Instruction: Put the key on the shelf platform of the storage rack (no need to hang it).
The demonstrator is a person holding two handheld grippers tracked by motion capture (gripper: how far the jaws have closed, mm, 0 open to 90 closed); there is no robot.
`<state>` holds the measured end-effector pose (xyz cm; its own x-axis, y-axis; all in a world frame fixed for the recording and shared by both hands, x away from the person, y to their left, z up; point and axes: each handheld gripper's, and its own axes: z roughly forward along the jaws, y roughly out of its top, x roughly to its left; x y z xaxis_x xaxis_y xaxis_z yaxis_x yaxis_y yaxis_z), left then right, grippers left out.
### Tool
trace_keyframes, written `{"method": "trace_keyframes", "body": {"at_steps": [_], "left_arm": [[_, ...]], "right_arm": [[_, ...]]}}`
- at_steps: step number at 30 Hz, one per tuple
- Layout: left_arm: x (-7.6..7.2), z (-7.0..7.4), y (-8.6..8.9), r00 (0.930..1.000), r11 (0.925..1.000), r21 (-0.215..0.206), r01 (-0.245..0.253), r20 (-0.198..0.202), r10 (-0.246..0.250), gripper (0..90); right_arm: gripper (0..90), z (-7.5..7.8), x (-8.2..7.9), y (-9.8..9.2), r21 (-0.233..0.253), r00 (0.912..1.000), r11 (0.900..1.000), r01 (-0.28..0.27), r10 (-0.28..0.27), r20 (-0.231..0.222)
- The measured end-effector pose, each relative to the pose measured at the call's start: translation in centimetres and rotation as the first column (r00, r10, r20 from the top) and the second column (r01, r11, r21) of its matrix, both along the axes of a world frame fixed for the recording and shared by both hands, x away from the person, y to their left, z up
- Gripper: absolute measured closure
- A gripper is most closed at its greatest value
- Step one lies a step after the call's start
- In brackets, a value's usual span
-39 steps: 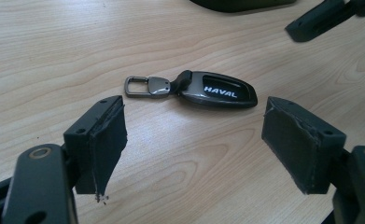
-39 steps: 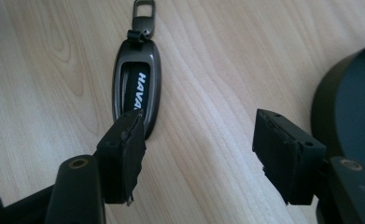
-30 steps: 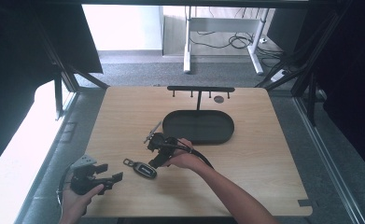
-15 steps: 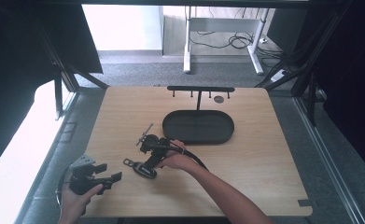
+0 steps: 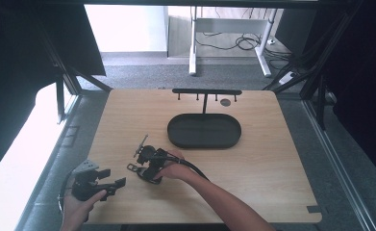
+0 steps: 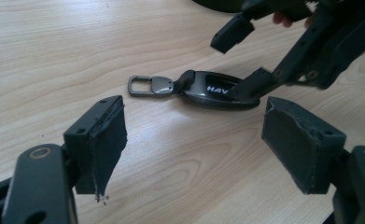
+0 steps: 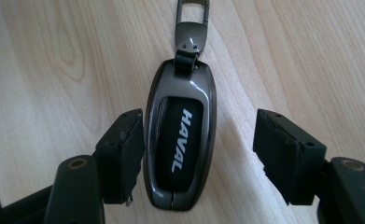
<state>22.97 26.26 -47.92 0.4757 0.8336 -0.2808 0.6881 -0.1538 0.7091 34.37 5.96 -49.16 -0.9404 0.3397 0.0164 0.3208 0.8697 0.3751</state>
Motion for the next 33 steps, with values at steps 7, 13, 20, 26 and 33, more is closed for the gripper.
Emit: {"method": "trace_keyframes", "body": {"at_steps": [7, 13, 20, 26, 33], "left_arm": [[0.0, -0.1, -0.1, 1.0000, 1.0000, 0.003, 0.003, -0.004, -0.003, 22.1], [0.0, -0.1, -0.1, 1.0000, 1.0000, 0.002, 0.002, -0.005, -0.002, 22.1], [0.1, -0.1, -0.1, 1.0000, 1.0000, 0.005, 0.008, -0.005, -0.008, 22.1], [0.1, -0.1, -0.2, 1.0000, 1.0000, 0.003, 0.008, -0.005, -0.008, 22.1], [0.1, -0.2, 0.1, 1.0000, 1.0000, 0.004, 0.000, -0.004, 0.000, 22.1]], "right_arm": [[35.4, -1.0, 0.2, 1.0, -0.015, 0.9999, 1.000, 0.013, -0.013, -0.002], [38.9, -1.7, 0.3, 1.3, -0.032, 0.9996, 0.999, 0.019, -0.020, -0.022], [47.7, -1.8, 0.2, 1.6, -0.043, 0.9999, 0.999, 0.016, -0.017, -0.003], [48.8, -1.8, 0.3, 1.7, -0.052, 0.9998, 0.998, 0.018, -0.019, -0.007], [49.0, -1.3, 0.9, 1.3, -0.012, 0.9981, 1.000, 0.022, -0.023, -0.057]]}}
